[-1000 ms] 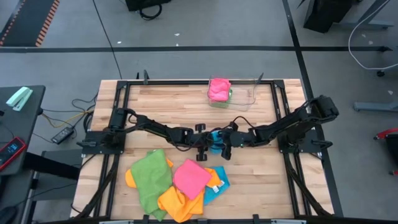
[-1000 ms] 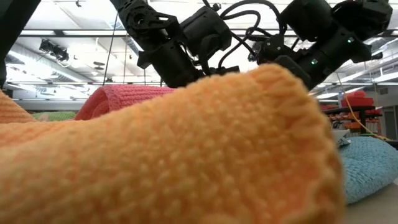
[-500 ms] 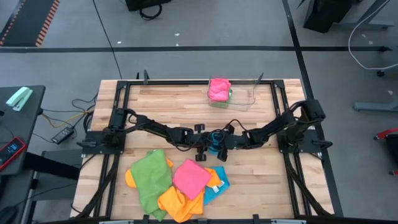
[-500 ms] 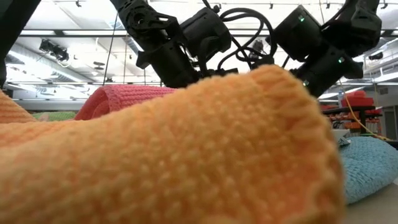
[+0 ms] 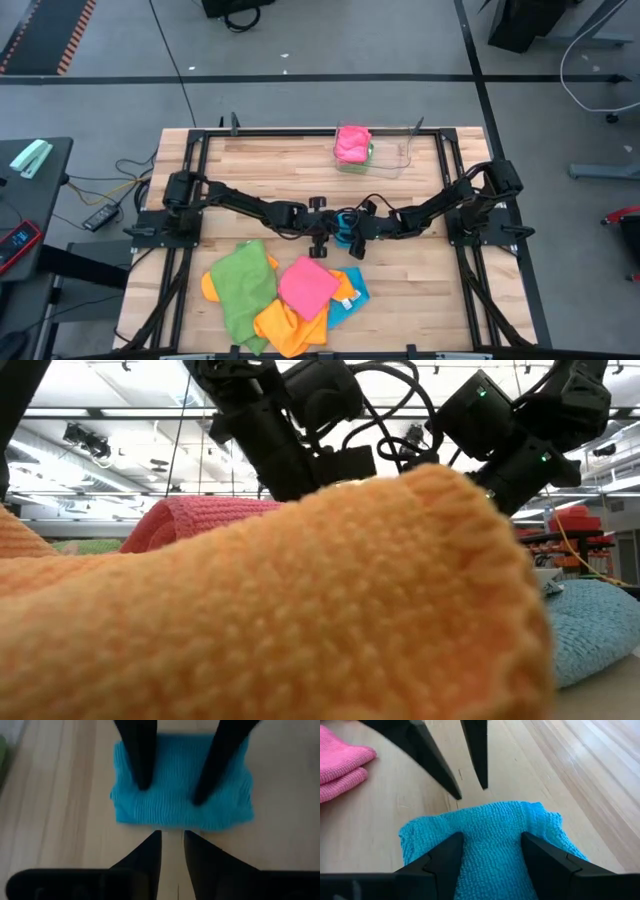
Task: Fold microfiber towels
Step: Fold the top blue towel
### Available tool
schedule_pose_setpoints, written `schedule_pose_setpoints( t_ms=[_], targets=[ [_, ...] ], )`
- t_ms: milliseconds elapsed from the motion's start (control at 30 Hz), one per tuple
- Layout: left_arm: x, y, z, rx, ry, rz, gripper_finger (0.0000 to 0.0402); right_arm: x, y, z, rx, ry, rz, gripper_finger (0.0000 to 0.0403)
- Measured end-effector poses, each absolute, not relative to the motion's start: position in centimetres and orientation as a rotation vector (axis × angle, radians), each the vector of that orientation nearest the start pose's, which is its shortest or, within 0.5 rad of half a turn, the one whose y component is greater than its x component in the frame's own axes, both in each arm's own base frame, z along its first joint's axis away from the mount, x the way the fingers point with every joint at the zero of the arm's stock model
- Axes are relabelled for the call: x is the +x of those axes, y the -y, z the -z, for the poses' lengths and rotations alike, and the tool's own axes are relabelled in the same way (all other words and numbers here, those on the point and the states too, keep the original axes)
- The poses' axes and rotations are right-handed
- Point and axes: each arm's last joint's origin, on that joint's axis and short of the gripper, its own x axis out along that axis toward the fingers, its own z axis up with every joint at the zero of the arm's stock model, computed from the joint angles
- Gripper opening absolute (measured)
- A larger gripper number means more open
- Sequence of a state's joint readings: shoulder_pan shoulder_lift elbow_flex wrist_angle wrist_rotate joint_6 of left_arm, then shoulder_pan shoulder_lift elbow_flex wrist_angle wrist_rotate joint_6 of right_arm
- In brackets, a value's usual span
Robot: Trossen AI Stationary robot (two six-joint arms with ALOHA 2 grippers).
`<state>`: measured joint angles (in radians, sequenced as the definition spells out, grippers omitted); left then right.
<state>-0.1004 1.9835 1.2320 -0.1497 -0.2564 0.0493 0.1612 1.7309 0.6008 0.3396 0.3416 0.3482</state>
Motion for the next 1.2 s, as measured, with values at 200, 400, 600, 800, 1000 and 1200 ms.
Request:
schedule_pose_setpoints(
  t_ms=[200,400,600,800,1000,1200],
  targets=[
    [41.0,3.6,-14.8,0.211,-0.823,-0.115,0.0146,28.5,-3.7,-10.0,0.137,-0.731,0.289,0.0226],
    [41.3,3.7,-14.6,0.207,-0.804,-0.117,0.0185,28.5,-3.7,-10.0,0.142,-0.741,0.274,0.0252],
    [41.7,3.9,-13.2,0.205,-0.804,-0.116,0.0199,28.3,-3.8,-9.8,0.136,-0.762,0.256,0.0285],
    [41.9,3.9,-12.7,0.210,-0.803,-0.117,0.0191,28.3,-3.8,-9.8,0.138,-0.770,0.253,0.0313],
    [41.8,3.9,-12.6,0.210,-0.811,-0.114,0.0183,28.4,-3.8,-9.8,0.135,-0.762,0.245,0.0327],
    [41.8,3.9,-12.6,0.211,-0.817,-0.113,0.0187,28.2,-3.8,-11.1,0.134,-0.737,0.221,0.0335]
  ],
)
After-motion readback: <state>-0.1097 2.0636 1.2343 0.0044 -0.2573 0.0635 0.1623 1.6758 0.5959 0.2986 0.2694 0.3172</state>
